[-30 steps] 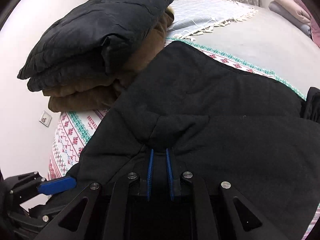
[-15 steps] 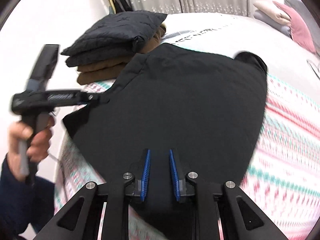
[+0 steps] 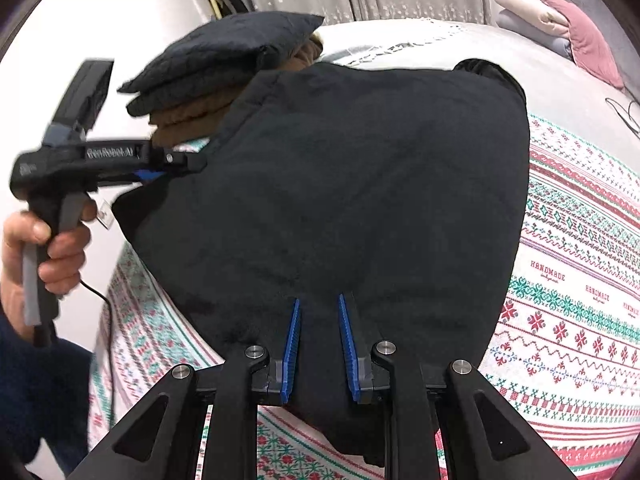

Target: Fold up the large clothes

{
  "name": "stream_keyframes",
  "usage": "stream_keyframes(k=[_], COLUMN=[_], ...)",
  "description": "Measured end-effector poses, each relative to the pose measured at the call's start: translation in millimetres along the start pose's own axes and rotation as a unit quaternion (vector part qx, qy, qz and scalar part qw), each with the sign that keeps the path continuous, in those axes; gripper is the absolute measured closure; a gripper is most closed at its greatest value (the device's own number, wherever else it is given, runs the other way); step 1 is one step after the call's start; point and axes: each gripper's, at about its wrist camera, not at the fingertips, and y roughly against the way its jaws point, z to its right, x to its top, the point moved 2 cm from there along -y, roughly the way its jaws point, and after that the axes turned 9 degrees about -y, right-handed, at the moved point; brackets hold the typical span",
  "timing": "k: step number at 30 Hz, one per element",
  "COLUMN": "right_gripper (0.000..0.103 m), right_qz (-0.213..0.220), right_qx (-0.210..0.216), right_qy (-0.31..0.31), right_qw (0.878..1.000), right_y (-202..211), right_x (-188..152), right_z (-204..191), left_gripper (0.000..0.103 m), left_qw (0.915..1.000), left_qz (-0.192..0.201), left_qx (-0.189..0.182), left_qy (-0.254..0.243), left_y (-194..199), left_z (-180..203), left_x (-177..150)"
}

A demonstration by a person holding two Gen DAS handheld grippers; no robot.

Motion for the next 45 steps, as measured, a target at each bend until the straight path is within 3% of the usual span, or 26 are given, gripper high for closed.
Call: stream_keyframes(k=[8, 15, 19, 22, 27, 35, 45], right_gripper=[0.083, 0.084, 0.084, 0.084, 0.084, 0.083, 0.082], right_qz=[0.027, -0.028, -0.031, -0.027, -0.017, -0.024, -0.01], right_qx=[0.044, 0.04, 0.046, 0.046, 0.03, 0.04, 0.067], right_qy=[-0.021, -0.043, -0.047, -0.046, -0.037, -0.063, -0.068], right_qw=[0.998, 0.998, 0.997, 0.997, 0.999, 0.997, 0.995], right_y=[45, 15, 13, 14, 18, 18, 30], right_x=[-8, -18, -17, -18, -21, -19, -18], right_z=[9, 23, 24, 25, 22, 25, 30], left_gripper=[0.049, 0.048, 0.047, 0.038, 0.036, 0.024, 0.021], left_qw=[0.9999, 0.9995, 1.0, 1.0, 0.9995, 0.9997, 0.9971], left_qz=[0.001, 0.001, -0.002, -0.002, 0.001, -0.013, -0.029], left_qx=[0.008, 0.023, 0.0, -0.008, -0.031, -0.021, -0.052], left_qy=[-0.011, -0.02, -0.003, -0.001, 0.008, 0.007, 0.047], left_y=[0, -3, 1, 13, 31, 22, 10], left_z=[1, 5, -2, -6, -14, -12, -22], left_x=[-2, -6, -7, -10, -31, -54, -64])
